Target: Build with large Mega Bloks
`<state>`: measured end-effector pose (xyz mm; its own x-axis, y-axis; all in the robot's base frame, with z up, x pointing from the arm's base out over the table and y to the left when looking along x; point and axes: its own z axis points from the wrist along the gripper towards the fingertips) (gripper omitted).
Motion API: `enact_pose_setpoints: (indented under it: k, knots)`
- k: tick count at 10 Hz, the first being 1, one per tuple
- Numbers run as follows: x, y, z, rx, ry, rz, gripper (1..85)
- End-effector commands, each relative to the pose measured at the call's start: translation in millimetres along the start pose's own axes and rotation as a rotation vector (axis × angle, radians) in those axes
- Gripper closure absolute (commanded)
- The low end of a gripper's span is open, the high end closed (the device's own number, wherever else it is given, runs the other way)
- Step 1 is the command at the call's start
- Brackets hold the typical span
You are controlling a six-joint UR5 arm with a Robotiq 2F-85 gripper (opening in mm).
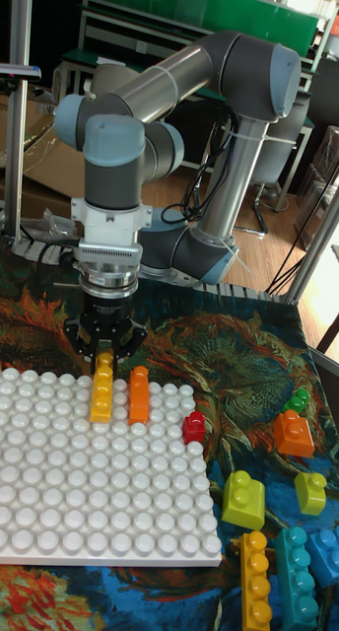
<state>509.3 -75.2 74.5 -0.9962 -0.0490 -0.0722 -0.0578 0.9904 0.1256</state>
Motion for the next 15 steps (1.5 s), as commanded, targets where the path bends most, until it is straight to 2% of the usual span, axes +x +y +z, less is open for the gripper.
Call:
enact_pose_setpoints:
  k: [1,6,12,15]
  knots:
    - [-4.7,1.9,7.4,-0.020,-0.005,0.006,84.3]
    - [-1.8,4.2,10.6,-0.041,-0.004,0.007,84.3]
    - [5.6,-3.4,15.0,-0.022,0.008,-0.011,84.3]
    - [2.3,0.6,18.8,-0.025,0.003,-0.014,84.3]
